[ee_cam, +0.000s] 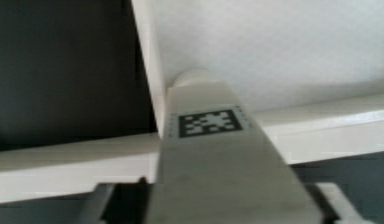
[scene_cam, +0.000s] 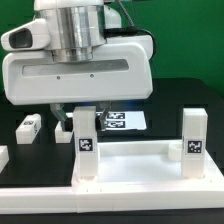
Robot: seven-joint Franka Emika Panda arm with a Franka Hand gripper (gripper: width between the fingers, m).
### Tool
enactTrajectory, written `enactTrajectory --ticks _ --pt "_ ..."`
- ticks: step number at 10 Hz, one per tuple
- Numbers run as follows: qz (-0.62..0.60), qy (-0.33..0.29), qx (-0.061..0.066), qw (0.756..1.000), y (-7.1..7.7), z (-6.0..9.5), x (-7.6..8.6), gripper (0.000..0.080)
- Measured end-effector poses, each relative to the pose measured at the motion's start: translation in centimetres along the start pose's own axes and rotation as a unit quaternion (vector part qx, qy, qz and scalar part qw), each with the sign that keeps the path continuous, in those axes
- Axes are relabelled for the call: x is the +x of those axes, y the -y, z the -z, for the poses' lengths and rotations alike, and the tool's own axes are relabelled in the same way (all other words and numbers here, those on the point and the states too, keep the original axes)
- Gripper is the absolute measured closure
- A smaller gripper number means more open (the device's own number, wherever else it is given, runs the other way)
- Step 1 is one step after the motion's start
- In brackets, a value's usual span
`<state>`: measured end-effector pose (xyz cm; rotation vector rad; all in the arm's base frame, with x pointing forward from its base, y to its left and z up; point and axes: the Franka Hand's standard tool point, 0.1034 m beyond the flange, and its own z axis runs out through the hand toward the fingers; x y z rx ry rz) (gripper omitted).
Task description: Assemble desk
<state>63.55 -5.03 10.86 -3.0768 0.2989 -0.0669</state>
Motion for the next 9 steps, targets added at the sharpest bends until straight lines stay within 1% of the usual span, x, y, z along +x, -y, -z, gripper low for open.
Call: enactTrajectory --ticks 2,4,5,6,7,9 --pt "-0.083 0.000 0.001 0.997 -0.06 -0.01 0.01 0.0512" --pt "-0.171 0.000 0.001 0.985 -0.10 -0.08 0.12 0.0512" --pt "-0.257 -0.001 0.002 0.966 -0.18 -0.10 0.14 0.0512" --pt "-0.352 -0.005 0.001 0.936 -0.16 -0.16 0.15 0.0512" --pt "-0.466 -0.012 0.000 0.885 -0.15 -0.18 0.10 0.0512" --pt "-0.566 -0.005 0.017 0.824 -0.50 -0.17 0.03 0.0512"
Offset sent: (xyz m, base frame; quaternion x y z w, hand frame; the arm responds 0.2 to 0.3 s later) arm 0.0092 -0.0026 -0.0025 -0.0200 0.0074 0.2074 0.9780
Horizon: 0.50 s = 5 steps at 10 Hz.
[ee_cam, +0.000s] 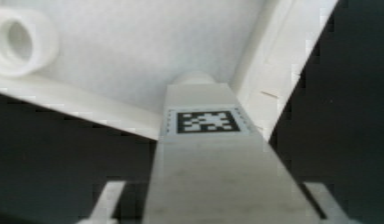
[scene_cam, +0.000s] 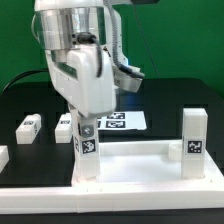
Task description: Assemble desk
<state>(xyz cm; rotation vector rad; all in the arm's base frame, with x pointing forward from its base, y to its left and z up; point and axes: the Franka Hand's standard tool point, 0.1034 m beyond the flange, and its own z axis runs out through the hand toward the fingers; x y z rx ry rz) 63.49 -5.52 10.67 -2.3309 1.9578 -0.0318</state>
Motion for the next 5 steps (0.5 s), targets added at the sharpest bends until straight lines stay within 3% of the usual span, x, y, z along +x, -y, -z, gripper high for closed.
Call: enactTrajectory --ticks 2,3,4,5 --pt "-0.028 0.001 0.000 1.000 -0.06 -0.08 -0.02 0.0512" --pt "-0.018 0.002 0.000 1.000 -0.06 -0.11 -0.07 0.0410" --pt "-0.009 0.001 0.000 1.000 -0.04 -0.13 -0.15 0.0212" --pt "0.098 -0.005 -0.009 0.995 -0.03 -0.13 -0.49 0.0212"
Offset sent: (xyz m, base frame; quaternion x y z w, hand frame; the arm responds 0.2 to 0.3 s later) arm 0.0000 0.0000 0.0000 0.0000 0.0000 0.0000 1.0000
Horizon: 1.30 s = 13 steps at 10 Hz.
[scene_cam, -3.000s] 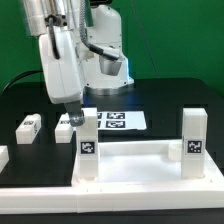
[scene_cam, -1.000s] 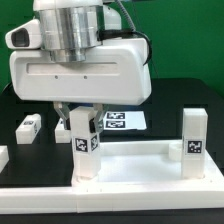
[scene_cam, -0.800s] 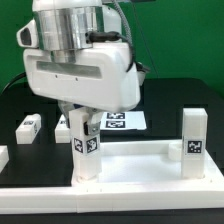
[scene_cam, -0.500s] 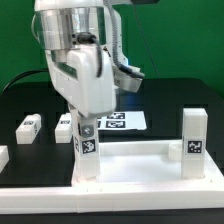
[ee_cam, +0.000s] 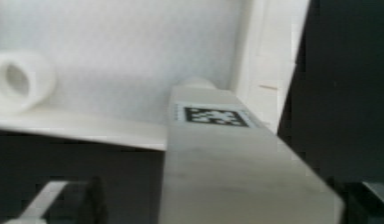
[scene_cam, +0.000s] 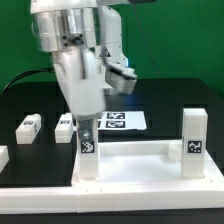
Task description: Assemble desk
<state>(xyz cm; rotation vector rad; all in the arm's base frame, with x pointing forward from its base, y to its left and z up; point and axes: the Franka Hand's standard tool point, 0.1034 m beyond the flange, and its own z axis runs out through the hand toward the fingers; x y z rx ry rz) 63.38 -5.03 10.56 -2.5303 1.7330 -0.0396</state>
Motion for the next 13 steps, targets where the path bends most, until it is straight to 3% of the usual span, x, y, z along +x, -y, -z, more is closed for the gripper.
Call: enactTrajectory --ticks 1,2,6,7,8,9,10,12,13 --pt "0.087 0.003 -0.004 0.996 0.18 -0.14 -0.72 0.0163" --pt "0.143 0.006 -0.004 0.990 0.25 -0.26 -1.10 0.0163" --pt "0.277 0.005 -0.004 0.961 0.17 -0.25 -0.92 0.0150" --pt "0.403 -0.001 -0.013 0.915 0.11 -0.09 -0.74 0.0150" --pt "0.512 0.002 -0.011 0.859 0.04 0.09 -0.42 0.0150" --pt "0.536 0.001 -0.009 0.844 0.04 0.27 -0.28 0.0150" --pt "0.526 0.001 -0.009 0.850 0.02 0.19 -0.31 0.0150" --pt "0.517 0.001 -0.010 0.856 -0.01 0.14 -0.32 0.0410" --pt "0.488 0.001 -0.010 0.873 -0.01 0.12 -0.32 0.0410"
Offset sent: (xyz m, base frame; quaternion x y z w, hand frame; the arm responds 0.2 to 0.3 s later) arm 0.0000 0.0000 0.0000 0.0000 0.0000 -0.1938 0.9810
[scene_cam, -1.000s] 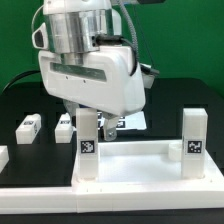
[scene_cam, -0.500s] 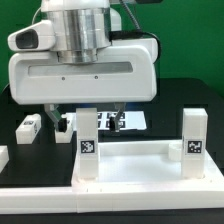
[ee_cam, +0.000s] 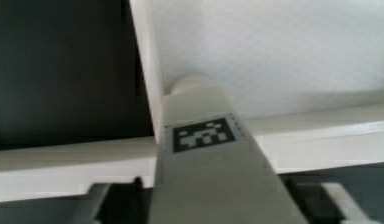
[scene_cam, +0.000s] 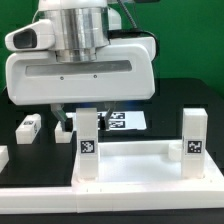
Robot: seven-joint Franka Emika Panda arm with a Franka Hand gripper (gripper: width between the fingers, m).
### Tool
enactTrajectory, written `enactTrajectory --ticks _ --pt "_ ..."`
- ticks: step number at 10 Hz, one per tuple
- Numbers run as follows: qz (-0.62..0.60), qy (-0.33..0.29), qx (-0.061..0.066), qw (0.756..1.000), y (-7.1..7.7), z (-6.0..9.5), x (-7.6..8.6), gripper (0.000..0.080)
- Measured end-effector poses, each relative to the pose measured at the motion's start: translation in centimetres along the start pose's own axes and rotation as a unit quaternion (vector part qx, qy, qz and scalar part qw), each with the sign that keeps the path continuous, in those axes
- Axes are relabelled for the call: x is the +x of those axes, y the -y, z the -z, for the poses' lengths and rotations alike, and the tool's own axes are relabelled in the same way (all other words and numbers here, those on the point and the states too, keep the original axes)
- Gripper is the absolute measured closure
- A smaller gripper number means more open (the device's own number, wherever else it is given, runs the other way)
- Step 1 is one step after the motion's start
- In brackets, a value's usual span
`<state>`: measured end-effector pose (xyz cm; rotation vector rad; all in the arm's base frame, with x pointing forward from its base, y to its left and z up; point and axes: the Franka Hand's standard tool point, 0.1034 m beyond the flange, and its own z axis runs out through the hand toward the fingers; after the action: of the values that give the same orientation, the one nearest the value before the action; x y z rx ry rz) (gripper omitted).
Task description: Assemble desk
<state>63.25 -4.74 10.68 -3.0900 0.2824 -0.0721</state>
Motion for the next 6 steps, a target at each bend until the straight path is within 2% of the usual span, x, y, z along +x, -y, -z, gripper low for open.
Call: enactTrajectory --ticks 1,3,5,6 --pt "-0.050 0.000 0.000 0.999 0.01 -0.01 0.00 0.0512" --pt "-0.121 0.000 0.001 0.993 0.03 -0.03 0.02 0.0512" --pt "-0.240 0.000 0.002 0.971 -0.22 -0.08 0.29 0.0512" --pt "-0.320 0.002 0.007 0.948 -0.28 -0.11 0.33 0.0512"
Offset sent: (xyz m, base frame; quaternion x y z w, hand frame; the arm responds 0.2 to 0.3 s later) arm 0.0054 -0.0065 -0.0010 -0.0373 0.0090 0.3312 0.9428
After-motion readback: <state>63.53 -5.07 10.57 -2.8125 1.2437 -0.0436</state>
